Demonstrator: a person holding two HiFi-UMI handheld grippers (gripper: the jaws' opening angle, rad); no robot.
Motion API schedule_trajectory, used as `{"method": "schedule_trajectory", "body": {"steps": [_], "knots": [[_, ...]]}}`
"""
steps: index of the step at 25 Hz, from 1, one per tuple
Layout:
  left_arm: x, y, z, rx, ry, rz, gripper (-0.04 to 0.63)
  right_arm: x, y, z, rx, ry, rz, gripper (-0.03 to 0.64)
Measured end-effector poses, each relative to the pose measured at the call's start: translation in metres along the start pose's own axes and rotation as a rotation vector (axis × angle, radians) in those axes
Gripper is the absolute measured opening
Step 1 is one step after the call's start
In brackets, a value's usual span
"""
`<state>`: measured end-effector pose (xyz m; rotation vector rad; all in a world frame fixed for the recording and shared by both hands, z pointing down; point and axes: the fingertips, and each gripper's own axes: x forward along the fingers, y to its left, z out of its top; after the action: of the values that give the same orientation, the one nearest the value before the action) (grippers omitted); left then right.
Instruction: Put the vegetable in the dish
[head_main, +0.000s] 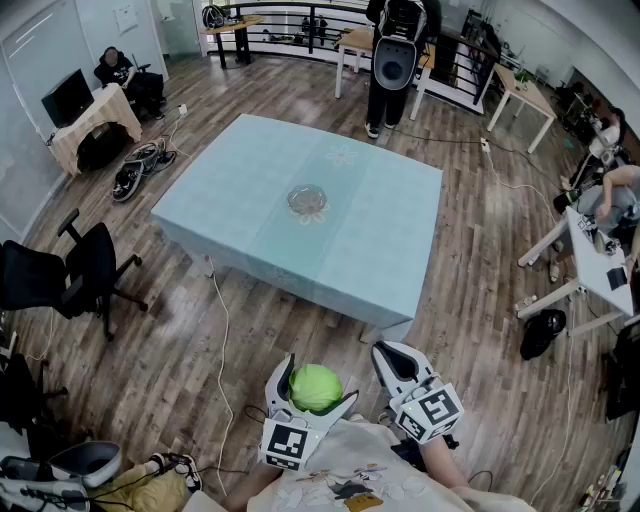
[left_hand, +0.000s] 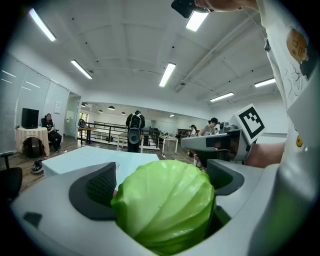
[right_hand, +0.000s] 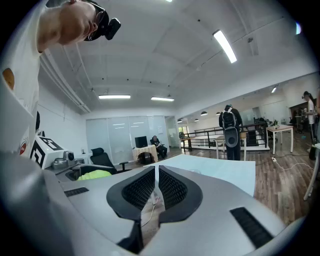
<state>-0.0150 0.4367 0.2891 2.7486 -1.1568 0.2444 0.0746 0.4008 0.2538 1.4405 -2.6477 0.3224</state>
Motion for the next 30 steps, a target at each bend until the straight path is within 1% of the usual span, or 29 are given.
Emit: {"method": "schedule_trajectory", "body": {"steps": [4,7,12,14,16,19,23,27,30], "knots": [[0.012,-0.051,0.004,-0.007,0.003,-0.039,0.572,-0.054,-0.019,-0.006,-0.027,0.017,-0.024,0.043],[0.02,-0.085,0.002,-0.02,0.009,-0.03,0.572,-0.096,-0.042,-0.019,-0.031,0.029,-0.068,0.043],[0.032,-0.119,0.004,-0.018,0.04,-0.043,0.572,-0.143,-0.073,-0.028,0.013,0.007,-0.132,0.043],[0.034,-0.127,0.009,-0.003,0.049,-0.046,0.572,-0.154,-0.078,-0.026,0.04,-0.02,-0.133,0.044],[0.039,-0.132,0.013,0.009,0.052,-0.042,0.572,-0.16,-0.083,-0.027,0.045,-0.029,-0.131,0.044],[0.05,-0.133,0.017,0.016,0.054,-0.045,0.572,-0.157,-0.092,-0.032,0.057,-0.021,-0.131,0.044],[0.065,-0.123,0.017,0.0,0.054,-0.066,0.572,-0.136,-0.099,-0.031,0.053,-0.009,-0.126,0.044],[0.079,-0.087,0.015,-0.01,0.049,-0.069,0.572,-0.098,-0.102,-0.023,0.033,0.005,-0.139,0.044],[0.088,-0.047,0.024,0.031,0.021,-0.067,0.572,-0.053,-0.101,-0.008,0.01,0.005,-0.13,0.044]]}}
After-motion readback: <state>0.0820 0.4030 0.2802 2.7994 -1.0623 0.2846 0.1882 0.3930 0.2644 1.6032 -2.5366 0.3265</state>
